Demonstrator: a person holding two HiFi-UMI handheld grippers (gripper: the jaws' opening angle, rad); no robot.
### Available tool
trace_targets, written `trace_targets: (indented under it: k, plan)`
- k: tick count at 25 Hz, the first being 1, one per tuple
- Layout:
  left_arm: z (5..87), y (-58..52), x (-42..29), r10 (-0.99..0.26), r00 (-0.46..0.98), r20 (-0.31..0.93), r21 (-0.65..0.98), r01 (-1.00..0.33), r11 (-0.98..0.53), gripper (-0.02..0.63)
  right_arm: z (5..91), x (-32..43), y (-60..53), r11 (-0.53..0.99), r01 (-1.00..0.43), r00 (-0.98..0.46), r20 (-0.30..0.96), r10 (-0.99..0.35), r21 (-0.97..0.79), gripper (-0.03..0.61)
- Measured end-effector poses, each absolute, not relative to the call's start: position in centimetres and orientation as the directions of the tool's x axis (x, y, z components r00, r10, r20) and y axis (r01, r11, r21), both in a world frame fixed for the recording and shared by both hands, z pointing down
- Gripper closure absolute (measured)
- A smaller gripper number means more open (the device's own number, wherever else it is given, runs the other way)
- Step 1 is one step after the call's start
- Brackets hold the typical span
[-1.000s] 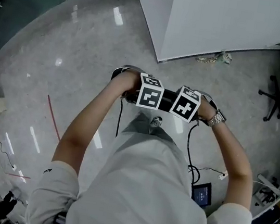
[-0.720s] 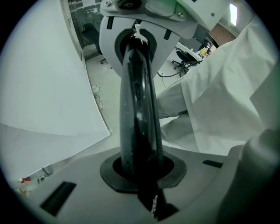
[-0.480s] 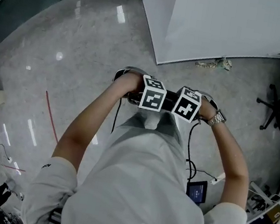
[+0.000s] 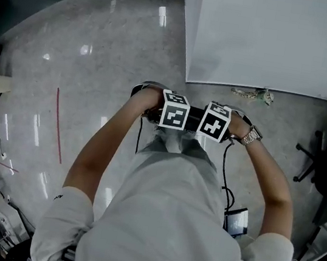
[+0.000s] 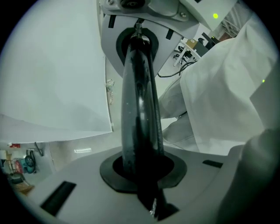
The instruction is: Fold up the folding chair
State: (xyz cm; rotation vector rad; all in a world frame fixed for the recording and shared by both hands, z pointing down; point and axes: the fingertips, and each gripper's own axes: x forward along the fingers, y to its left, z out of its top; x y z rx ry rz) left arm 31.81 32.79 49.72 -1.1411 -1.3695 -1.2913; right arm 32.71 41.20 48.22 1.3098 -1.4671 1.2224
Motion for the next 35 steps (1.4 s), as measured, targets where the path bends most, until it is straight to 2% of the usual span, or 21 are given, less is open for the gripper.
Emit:
trace_targets:
  k: [12,17,22,25,28,29,31,35]
  plan:
    - [50.1,34.2,34.6,0.071,-0.133,0.989,0.143,0.977,-0.159,0.558,48.5,37.1,42.3,0.184,-0.974,-0.166,0.971,-0.174,-0.133,0.526]
    - [50.5,33.8,36.8,0.078,-0.149,0.986,0.162,0.968,-0.192,0.558,48.8,39.5,41.8,0.198,-0.969,-0.18,0.968,-0.174,-0.145,0.526]
    - [50.9,34.9,39.9,0.142,-0.134,0.981,0.163,0.962,-0.219,0.558,49.7,42.6,42.9,0.184,-0.97,-0.19,0.971,-0.148,-0.162,0.522]
    - [51.3,35.9,41.3,0.152,-0.113,0.982,0.141,0.971,-0.194,0.558,49.8,44.3,44.0,0.131,-0.978,-0.186,0.965,-0.186,-0.163,0.482]
    - [51.6,35.7,43.0,0.188,-0.081,0.979,0.117,0.975,-0.19,0.558,49.9,46.1,44.1,0.109,-0.982,-0.172,0.965,-0.198,-0.153,0.479]
    - [51.6,35.6,43.4,0.2,-0.073,0.977,0.111,0.976,-0.186,0.558,50.0,46.7,44.3,0.092,-0.983,-0.174,0.967,-0.188,-0.159,0.463]
    - [51.6,35.3,43.8,0.206,-0.08,0.975,0.121,0.973,-0.194,0.558,50.0,47.7,44.7,0.052,-0.984,-0.176,0.968,-0.18,-0.17,0.392]
    - [51.8,35.1,45.8,0.205,-0.064,0.977,0.113,0.965,-0.236,0.544,49.3,50.2,44.9,0.019,-0.992,-0.128,0.967,-0.221,-0.127,0.365]
